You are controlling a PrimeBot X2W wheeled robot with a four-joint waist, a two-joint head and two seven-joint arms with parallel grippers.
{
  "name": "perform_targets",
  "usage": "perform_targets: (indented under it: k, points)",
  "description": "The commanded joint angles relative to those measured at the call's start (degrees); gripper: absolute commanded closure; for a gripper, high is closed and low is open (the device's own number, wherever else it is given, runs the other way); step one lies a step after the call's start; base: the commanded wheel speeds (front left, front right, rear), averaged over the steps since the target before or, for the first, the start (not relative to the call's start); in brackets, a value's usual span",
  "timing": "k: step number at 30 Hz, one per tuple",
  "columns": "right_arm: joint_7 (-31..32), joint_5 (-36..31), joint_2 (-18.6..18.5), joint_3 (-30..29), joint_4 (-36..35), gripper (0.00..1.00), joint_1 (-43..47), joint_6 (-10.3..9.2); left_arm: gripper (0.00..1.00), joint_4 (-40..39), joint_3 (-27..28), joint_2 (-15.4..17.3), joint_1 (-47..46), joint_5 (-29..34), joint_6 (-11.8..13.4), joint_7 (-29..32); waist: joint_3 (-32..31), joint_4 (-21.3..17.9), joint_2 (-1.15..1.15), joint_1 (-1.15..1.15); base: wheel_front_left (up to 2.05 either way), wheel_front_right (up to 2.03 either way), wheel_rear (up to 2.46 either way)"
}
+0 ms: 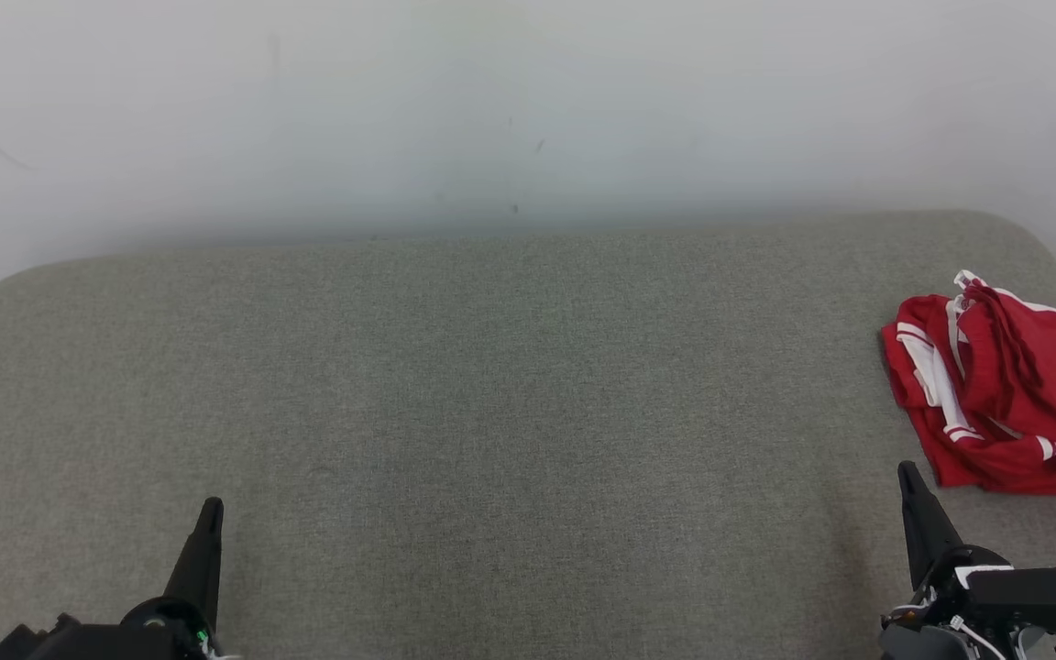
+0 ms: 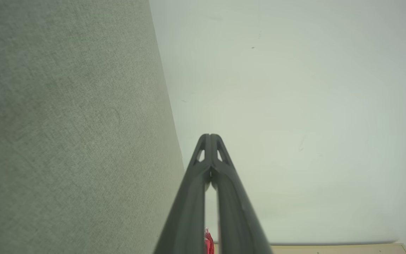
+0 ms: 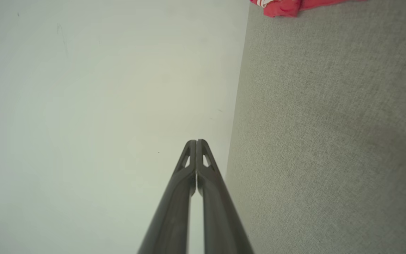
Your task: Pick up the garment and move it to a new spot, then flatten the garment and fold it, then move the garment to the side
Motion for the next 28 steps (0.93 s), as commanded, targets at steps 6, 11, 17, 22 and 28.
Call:
perform_targets:
  k: [6,11,17,22,28]
  points:
    - [0.8,2.3,0.4,-0.6,-0.7,1.00,-0.2,-0.12,1.00,-0.3,0.3,0.0,-1.1,-2.7,0.1,0.8,0.2,0.0,0.00,0.00,0.00,0.00,0.00]
    - [0.9,2.6,0.4,-0.7,-0.7,1.00,-0.2,-0.12,1.00,-0.3,0.3,-0.1,-1.0,-3.1,0.1,1.0,0.2,0.1,0.00,0.00,0.00,0.00,0.00]
    - [0.9,2.6,0.4,-0.7,-0.7,1.00,-0.2,-0.12,1.00,-0.3,0.3,-0.1,-1.0,-3.1,0.1,1.0,0.2,0.1,0.00,0.00,0.00,0.00,0.00]
    - [0.9,2.6,0.4,-0.7,-0.7,1.00,-0.2,-0.12,1.00,-0.3,0.3,-0.1,-1.0,-3.1,0.1,0.9,0.2,0.1,0.00,0.00,0.00,0.00,0.00]
    - [0.9,2.6,0.4,-0.7,-0.7,1.00,-0.2,-0.12,1.00,-0.3,0.3,-0.1,-1.0,-3.1,0.1,0.9,0.2,0.1,0.00,0.00,0.00,0.00,0.00]
